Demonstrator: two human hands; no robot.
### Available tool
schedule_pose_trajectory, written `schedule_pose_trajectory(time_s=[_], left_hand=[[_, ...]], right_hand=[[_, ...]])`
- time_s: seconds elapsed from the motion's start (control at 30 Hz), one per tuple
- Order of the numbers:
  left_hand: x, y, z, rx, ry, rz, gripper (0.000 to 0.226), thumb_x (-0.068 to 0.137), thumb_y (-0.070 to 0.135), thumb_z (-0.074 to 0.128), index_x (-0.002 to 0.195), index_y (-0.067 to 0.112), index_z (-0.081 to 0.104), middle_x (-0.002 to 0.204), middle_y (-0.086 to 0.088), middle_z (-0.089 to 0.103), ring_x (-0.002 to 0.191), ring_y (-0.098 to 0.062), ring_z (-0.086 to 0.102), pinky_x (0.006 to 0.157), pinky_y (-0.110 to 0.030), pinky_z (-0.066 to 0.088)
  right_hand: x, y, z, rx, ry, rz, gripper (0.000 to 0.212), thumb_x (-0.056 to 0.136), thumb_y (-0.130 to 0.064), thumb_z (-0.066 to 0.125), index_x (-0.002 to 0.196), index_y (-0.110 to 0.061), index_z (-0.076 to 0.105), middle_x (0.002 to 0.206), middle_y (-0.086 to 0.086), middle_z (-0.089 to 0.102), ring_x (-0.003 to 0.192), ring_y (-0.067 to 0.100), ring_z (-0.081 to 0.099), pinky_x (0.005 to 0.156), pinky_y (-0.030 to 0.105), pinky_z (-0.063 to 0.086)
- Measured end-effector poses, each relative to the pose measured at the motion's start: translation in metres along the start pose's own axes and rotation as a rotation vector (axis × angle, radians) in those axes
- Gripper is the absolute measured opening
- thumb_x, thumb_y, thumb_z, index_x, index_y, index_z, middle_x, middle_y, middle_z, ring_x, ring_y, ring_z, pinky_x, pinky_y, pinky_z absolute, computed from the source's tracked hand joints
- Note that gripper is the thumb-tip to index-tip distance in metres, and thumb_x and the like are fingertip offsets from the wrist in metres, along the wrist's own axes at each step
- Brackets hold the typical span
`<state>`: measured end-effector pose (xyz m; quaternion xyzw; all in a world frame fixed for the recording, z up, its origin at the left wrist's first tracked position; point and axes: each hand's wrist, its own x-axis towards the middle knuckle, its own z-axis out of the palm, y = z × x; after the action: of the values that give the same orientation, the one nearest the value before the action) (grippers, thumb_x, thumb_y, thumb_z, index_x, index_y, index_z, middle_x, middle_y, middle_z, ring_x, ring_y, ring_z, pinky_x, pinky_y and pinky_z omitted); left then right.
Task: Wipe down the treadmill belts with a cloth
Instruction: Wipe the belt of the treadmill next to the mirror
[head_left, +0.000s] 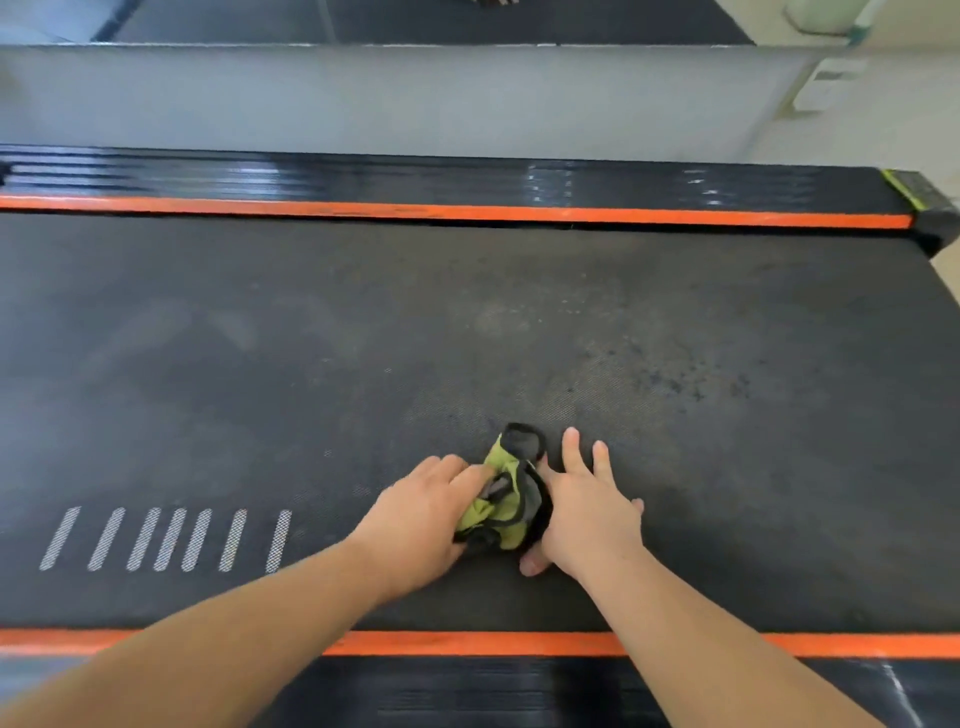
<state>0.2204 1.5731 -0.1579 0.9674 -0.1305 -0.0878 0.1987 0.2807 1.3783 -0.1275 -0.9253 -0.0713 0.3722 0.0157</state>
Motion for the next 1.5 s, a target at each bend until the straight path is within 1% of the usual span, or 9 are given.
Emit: schedule_pose_trajectory(time_s=[0.07,0.23,0.47,0.57,0.7,0.93,1.07,1.23,1.5], left_hand=[[0.007,-0.031,-0.012,0.109,0.024,-0.082,0.064,0.080,0.029,0.073,0.138,0.028,0.045,0.122,0.000,0.053,0.116,-0.027,0.052,0.096,-0.044,0.052],[0.004,-0.030,-0.016,-0.049,0.278,-0.676,0.050,0.085,0.025,0.073,0.129,0.018,0.051,0.117,-0.009,0.058,0.112,-0.035,0.054,0.089,-0.045,0.049],[-0.067,0.005,-0.010,-0.009,-0.137,-0.032,0.059,0.080,0.034,0.073,0.135,0.033,0.050,0.119,0.008,0.055,0.115,-0.017,0.053,0.093,-0.034,0.049],[-0.055,-0.038,-0.031,0.153,0.010,-0.256,0.058,0.079,0.024,0.074,0.134,0.029,0.055,0.121,0.002,0.058,0.118,-0.027,0.055,0.093,-0.039,0.050],[-0.061,-0.015,-0.010,0.007,0.238,-0.683,0.050,0.079,0.024,0.073,0.126,0.020,0.056,0.114,-0.007,0.060,0.110,-0.035,0.057,0.089,-0.043,0.048],[-0.058,0.052,0.005,-0.073,-0.053,-0.177,0.056,0.079,0.030,0.070,0.131,0.035,0.049,0.117,0.008,0.057,0.117,-0.019,0.054,0.096,-0.036,0.050],[-0.074,-0.023,-0.030,0.180,-0.037,-0.336,0.063,0.076,0.024,0.074,0.135,0.033,0.052,0.119,0.002,0.058,0.116,-0.028,0.055,0.094,-0.043,0.052],[-0.091,-0.011,-0.015,0.148,0.151,-0.743,0.052,0.080,0.019,0.071,0.129,0.021,0.052,0.117,-0.008,0.059,0.112,-0.034,0.055,0.089,-0.044,0.050],[-0.079,0.042,0.011,0.003,0.032,-0.332,0.058,0.082,0.026,0.071,0.136,0.035,0.051,0.123,0.006,0.059,0.117,-0.023,0.054,0.097,-0.041,0.050]], right_hand=[[0.000,0.001,0.001,-0.019,0.004,-0.003,0.139,0.064,-0.053,0.093,0.160,-0.047,-0.007,0.164,-0.010,-0.034,0.154,0.029,-0.026,0.114,0.073,0.026],[-0.001,0.001,0.003,-0.033,0.039,0.006,0.138,0.062,-0.055,0.093,0.159,-0.048,-0.006,0.166,-0.009,-0.029,0.155,0.030,-0.023,0.112,0.073,0.030],[-0.004,0.001,0.005,-0.001,0.078,-0.013,0.119,0.079,-0.031,0.085,0.159,-0.048,-0.001,0.167,-0.008,-0.025,0.156,0.029,-0.021,0.112,0.072,0.030],[-0.006,0.001,0.004,-0.025,0.060,-0.011,0.136,0.065,-0.054,0.092,0.159,-0.047,-0.007,0.166,-0.007,-0.029,0.155,0.030,-0.023,0.112,0.072,0.030],[-0.004,0.000,0.006,-0.048,0.056,-0.015,0.138,0.065,-0.054,0.092,0.160,-0.044,-0.007,0.167,-0.005,-0.028,0.155,0.033,-0.022,0.111,0.075,0.028],[-0.003,0.002,0.010,-0.014,0.106,-0.021,0.102,0.092,-0.013,0.069,0.159,-0.047,0.001,0.168,-0.007,-0.025,0.156,0.030,-0.020,0.111,0.075,0.027],[-0.003,0.003,0.008,-0.033,0.062,-0.021,0.133,0.067,-0.052,0.092,0.159,-0.046,-0.005,0.167,-0.007,-0.027,0.156,0.031,-0.021,0.111,0.072,0.032],[-0.004,0.001,0.006,-0.057,0.060,-0.020,0.138,0.063,-0.055,0.093,0.160,-0.044,-0.005,0.167,-0.005,-0.027,0.156,0.033,-0.020,0.110,0.074,0.032],[-0.008,-0.001,0.009,0.033,0.080,-0.007,0.134,0.068,-0.044,0.094,0.161,-0.044,-0.002,0.167,-0.006,-0.027,0.155,0.032,-0.022,0.111,0.077,0.024]])
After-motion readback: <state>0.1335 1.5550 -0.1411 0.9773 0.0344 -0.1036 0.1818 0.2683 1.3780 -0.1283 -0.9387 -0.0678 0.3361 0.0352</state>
